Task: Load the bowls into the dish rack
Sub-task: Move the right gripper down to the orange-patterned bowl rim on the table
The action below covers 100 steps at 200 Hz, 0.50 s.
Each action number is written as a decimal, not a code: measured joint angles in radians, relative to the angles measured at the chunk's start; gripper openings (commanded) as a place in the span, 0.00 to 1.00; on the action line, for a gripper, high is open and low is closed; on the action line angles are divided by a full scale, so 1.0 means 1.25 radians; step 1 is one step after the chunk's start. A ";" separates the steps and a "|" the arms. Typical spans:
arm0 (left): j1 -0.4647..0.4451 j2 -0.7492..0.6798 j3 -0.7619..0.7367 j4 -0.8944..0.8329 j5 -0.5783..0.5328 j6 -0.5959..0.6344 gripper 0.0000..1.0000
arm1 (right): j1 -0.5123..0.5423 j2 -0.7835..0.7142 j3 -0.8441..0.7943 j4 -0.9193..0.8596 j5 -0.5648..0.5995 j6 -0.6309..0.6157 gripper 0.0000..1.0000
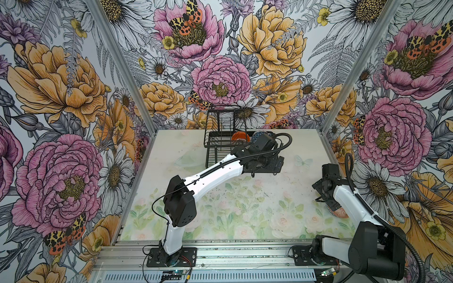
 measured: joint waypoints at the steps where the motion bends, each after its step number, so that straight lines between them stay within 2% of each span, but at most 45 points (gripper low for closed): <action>1: 0.000 0.000 0.000 0.000 0.000 0.000 0.99 | -0.001 0.001 0.000 0.000 0.000 0.000 0.95; 37: -0.001 0.000 0.000 0.000 0.004 0.000 0.99 | -0.016 0.030 -0.003 0.015 -0.023 -0.017 0.90; 100: -0.009 0.000 0.000 0.000 0.006 0.000 0.99 | -0.028 0.103 -0.003 0.052 -0.061 -0.069 0.69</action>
